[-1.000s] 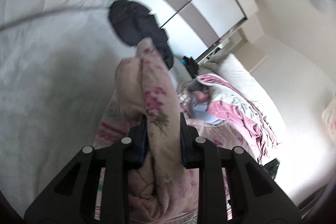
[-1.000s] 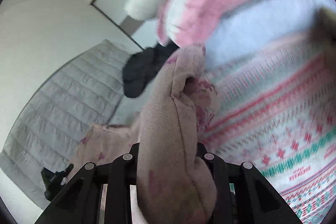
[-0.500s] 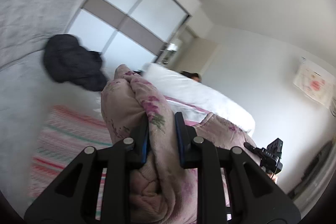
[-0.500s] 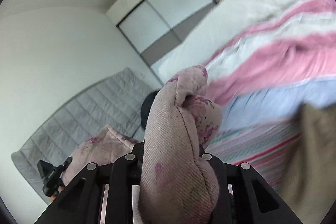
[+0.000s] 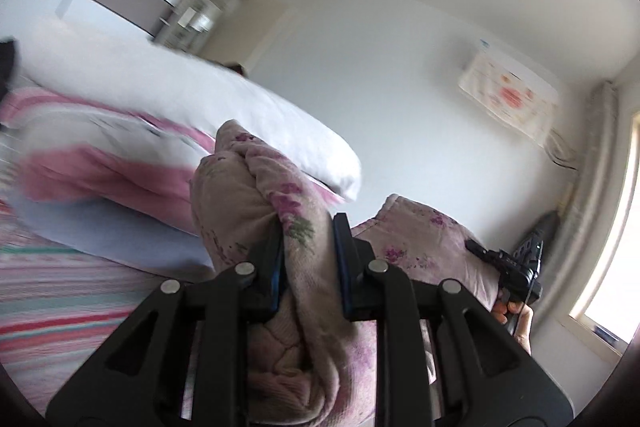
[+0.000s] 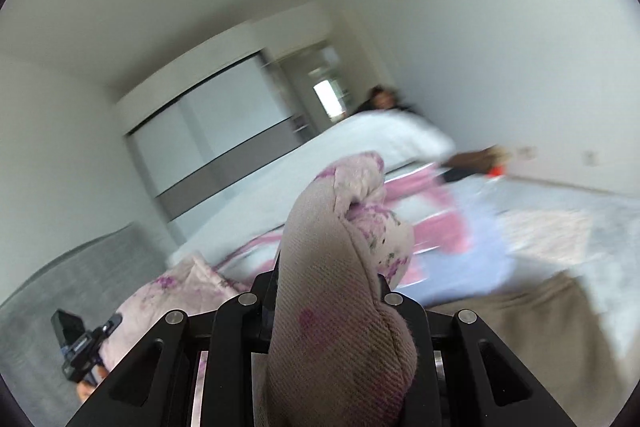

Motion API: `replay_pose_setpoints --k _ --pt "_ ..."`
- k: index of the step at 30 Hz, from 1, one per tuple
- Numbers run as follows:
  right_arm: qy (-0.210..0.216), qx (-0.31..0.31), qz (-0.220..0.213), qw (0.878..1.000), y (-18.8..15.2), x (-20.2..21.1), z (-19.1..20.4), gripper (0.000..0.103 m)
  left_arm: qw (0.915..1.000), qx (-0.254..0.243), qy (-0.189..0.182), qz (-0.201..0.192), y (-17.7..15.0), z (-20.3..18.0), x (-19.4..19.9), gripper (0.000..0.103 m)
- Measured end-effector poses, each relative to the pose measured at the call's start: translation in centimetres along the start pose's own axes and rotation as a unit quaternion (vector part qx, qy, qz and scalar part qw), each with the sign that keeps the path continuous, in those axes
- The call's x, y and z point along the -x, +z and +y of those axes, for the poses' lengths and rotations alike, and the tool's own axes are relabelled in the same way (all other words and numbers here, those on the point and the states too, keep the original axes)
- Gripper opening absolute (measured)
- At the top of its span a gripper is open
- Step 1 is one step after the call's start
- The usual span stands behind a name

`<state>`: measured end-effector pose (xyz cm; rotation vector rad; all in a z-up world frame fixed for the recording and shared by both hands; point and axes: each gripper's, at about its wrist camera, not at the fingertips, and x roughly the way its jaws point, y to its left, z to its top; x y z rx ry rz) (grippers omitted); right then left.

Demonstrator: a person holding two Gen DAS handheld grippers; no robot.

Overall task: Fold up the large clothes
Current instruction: 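Lift the folded jacket with both grippers and carry it to the garment stack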

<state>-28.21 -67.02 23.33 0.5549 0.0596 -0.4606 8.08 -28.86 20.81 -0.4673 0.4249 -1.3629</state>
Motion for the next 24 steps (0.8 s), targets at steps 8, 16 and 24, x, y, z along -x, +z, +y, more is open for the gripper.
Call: replay_pose_setpoints --k 8,16,24 --pt "-0.130 -0.094 -0.023 0.987 -3.5 1.8 -16.1 0.019 0.9776 -0.012 0.096 0.187 -12.5 5.4 -13.1 0.045" --pt "-0.135 -0.079 0.044 0.987 -8.3 -2.2 -16.3 0.020 0.9690 -0.018 0.150 0.196 -11.6 6.6 -10.1 0.064" --pt "-0.125 -0.006 0.076 0.989 -8.6 -3.3 -6.3 0.040 0.9610 -0.042 0.185 0.202 -9.3 2.8 -7.8 0.089"
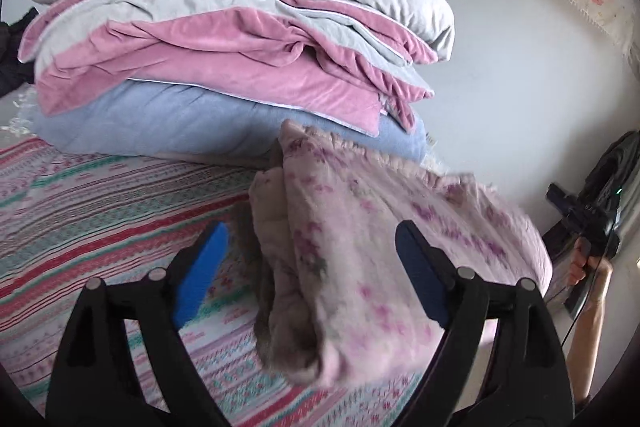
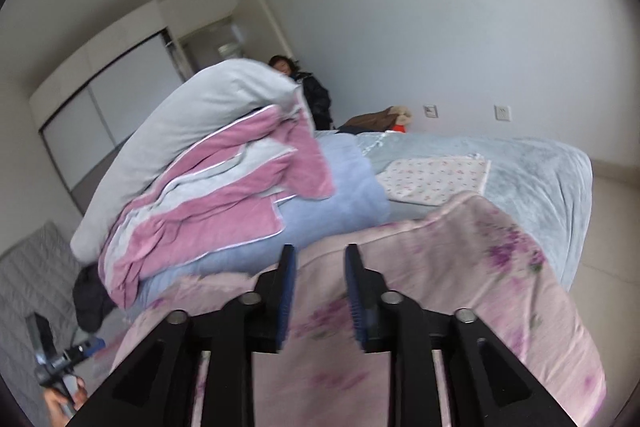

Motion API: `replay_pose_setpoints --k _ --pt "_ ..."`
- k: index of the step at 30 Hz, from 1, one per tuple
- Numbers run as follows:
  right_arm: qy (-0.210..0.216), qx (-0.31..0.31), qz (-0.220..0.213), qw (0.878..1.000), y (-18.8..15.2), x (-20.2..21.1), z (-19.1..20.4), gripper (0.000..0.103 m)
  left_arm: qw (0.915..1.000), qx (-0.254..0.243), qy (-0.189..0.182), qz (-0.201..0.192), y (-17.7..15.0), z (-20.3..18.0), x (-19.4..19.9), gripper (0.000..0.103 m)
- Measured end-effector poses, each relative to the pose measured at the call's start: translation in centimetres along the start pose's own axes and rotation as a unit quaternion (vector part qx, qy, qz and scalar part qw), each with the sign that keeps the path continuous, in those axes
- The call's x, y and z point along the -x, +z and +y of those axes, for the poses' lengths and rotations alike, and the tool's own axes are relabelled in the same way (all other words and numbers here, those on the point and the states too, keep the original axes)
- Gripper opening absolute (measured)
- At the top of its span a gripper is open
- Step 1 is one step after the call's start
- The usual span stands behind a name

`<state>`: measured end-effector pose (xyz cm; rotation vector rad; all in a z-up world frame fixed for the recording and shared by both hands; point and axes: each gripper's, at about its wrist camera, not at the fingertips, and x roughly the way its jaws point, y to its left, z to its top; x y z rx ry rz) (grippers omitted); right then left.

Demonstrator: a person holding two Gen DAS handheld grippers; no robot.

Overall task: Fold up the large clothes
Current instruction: 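Lift the folded jacket with both grippers and carry it to the garment stack, then lower the jacket onto the olive garment and open both grippers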

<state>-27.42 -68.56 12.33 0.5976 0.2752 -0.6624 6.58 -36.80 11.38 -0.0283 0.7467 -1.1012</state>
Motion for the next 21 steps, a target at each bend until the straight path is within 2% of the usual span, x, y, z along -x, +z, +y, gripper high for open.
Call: replay_pose_setpoints --k 2,3,4,6,7,11,17,21 --pt "0.000 0.019 0.004 1.000 -1.0 1.3 2.8 0.047 0.9998 -0.009 0.015 0.008 -0.6 -0.4 1.2 0.095" --pt "-0.003 0.024 0.007 1.000 -1.6 2.0 4.1 0.057 0.9995 -0.014 0.027 0.012 -1.1 -0.6 1.9 0.098" --pt "-0.006 0.028 0.009 1.000 -2.1 2.3 5.0 0.071 0.9990 -0.021 0.037 0.016 -1.6 -0.9 2.7 0.099" --pt "-0.012 0.041 0.010 0.999 -4.0 3.8 7.6 0.085 0.9973 -0.037 0.056 0.028 -2.8 -1.2 4.0 0.101" --pt "-0.020 0.047 0.011 0.999 -4.9 4.5 8.7 0.089 0.9962 -0.044 0.065 0.037 -3.5 -1.3 4.4 0.101" --pt "-0.068 0.079 0.020 0.994 -10.0 6.6 13.3 0.090 0.9918 -0.057 0.096 0.062 -6.9 -1.1 6.2 0.101" --pt "-0.047 0.104 0.073 0.991 -18.5 7.8 18.2 0.090 0.9837 -0.095 0.125 0.088 -11.4 -0.1 7.9 0.101" --pt "-0.073 0.114 0.078 0.988 -22.6 8.3 20.0 0.090 0.9821 -0.093 0.130 0.100 -14.0 1.0 8.8 0.101"
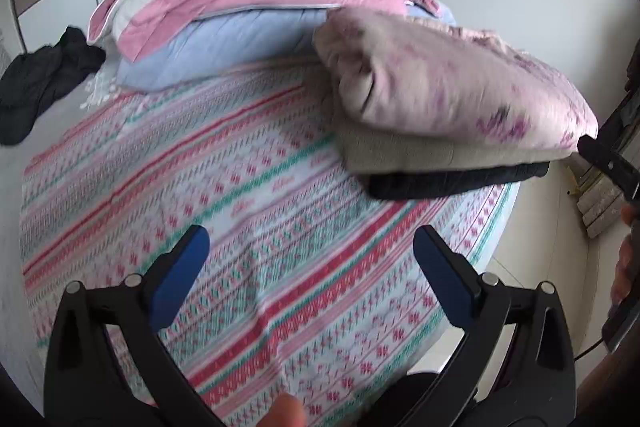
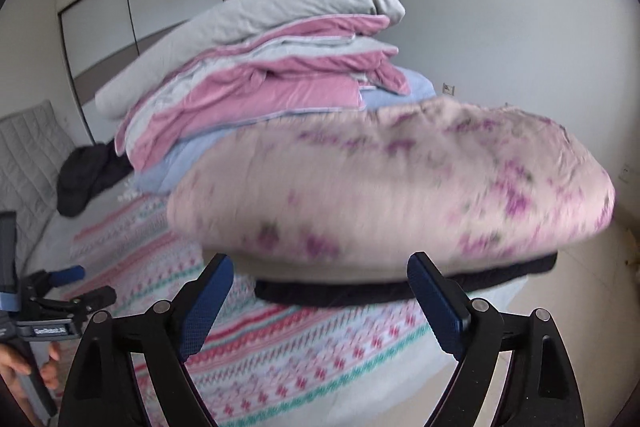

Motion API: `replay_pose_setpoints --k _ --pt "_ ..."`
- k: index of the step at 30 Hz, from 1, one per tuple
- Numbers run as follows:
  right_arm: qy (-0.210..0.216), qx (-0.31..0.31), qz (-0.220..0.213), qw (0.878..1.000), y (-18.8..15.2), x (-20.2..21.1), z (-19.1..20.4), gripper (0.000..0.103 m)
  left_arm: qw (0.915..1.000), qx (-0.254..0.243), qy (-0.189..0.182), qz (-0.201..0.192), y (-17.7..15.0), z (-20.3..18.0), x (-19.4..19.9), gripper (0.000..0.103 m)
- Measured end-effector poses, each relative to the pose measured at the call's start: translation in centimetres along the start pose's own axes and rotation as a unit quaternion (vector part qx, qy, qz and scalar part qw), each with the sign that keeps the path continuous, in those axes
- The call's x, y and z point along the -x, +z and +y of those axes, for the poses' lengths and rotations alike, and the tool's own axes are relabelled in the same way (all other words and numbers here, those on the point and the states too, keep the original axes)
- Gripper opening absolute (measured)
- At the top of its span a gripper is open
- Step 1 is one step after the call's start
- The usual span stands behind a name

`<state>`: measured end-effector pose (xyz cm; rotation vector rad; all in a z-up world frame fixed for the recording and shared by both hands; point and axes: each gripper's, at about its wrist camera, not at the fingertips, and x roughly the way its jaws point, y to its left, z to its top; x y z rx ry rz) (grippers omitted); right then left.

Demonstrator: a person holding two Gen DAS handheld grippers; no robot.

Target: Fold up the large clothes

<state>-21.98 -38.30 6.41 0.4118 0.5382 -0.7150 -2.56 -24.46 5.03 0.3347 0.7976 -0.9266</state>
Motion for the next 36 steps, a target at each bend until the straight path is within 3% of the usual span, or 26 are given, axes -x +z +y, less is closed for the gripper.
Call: replay_pose_setpoints --k 6,15,23,36 --pt "-0.054 -0.003 0.019 0.998 -3.7 0.8 0.8 0.090 0.9995 0.011 0.025 0.016 -2.6 -0.7 -0.6 0.101" --pt "-0.106 -0.010 0.034 0.994 -4.7 1.9 -1.6 0.090 0.9998 0.009 -0.002 0.016 -2.9 -5.9 -0.8 0.101" --pt "-0.104 -0.022 0.035 0.994 -4.4 1.6 -2.6 0.090 0.9997 -0.016 -0.010 0.012 -2.3 -9.1 -0.3 0.101" --pt "-0.102 -0.030 0.038 0.994 -4.5 1.4 -3.2 0.090 0.9995 -0.022 -0.014 0.014 -1.9 -10.2 -0.5 0.101"
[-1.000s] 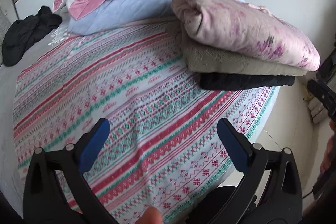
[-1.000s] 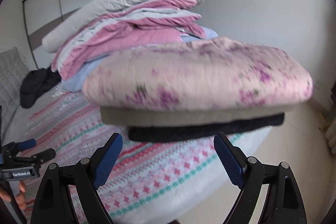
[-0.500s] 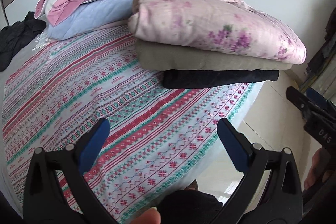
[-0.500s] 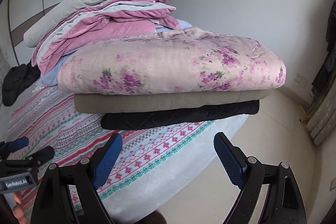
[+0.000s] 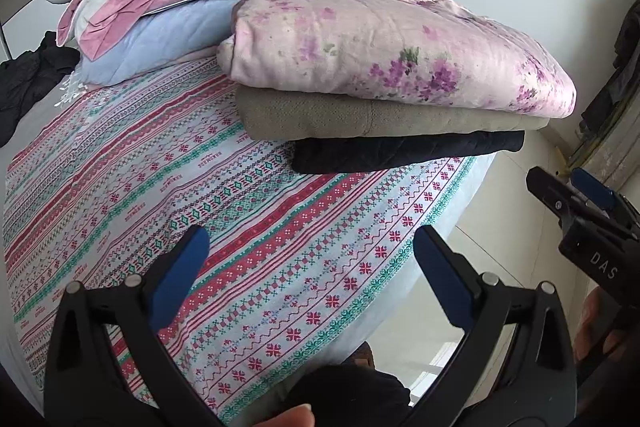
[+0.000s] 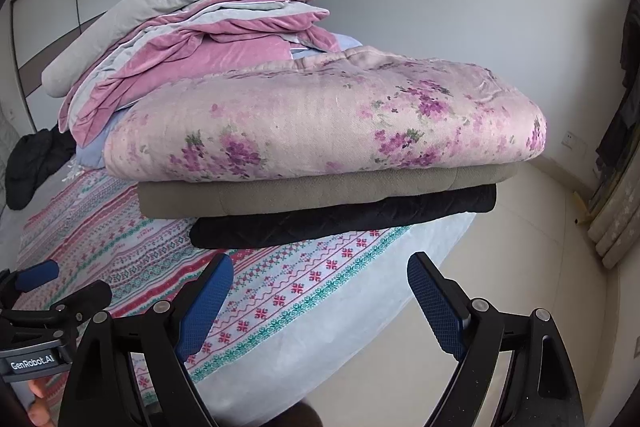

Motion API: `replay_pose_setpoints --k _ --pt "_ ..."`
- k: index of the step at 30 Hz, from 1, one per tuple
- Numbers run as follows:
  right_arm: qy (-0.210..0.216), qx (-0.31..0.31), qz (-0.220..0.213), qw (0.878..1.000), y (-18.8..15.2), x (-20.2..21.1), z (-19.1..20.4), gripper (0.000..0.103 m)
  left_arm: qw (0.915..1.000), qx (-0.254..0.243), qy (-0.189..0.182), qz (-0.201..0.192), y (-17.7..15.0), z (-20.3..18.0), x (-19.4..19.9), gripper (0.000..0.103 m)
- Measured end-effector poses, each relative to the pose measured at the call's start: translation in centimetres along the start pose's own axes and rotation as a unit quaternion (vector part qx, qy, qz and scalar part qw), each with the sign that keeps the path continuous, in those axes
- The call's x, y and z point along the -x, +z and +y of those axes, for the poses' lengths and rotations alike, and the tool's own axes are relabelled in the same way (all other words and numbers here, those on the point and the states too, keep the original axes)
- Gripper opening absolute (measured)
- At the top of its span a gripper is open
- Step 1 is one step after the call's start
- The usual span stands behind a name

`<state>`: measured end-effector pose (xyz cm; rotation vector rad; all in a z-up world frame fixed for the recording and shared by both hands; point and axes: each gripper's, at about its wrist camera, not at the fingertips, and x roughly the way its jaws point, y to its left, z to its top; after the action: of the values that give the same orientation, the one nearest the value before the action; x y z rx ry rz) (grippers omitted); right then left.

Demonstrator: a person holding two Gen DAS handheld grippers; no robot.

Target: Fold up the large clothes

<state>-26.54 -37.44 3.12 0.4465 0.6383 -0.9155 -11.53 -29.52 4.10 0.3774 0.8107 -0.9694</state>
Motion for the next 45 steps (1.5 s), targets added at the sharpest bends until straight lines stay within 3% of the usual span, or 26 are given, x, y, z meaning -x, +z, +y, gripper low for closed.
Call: replay_pose_setpoints --k 45 --pt "0.000 -0.009 -0.006 1.000 0.17 0.63 -0.17 0.090 0.9997 -0.004 -0.023 0.001 0.55 -0.91 0.42 0.101"
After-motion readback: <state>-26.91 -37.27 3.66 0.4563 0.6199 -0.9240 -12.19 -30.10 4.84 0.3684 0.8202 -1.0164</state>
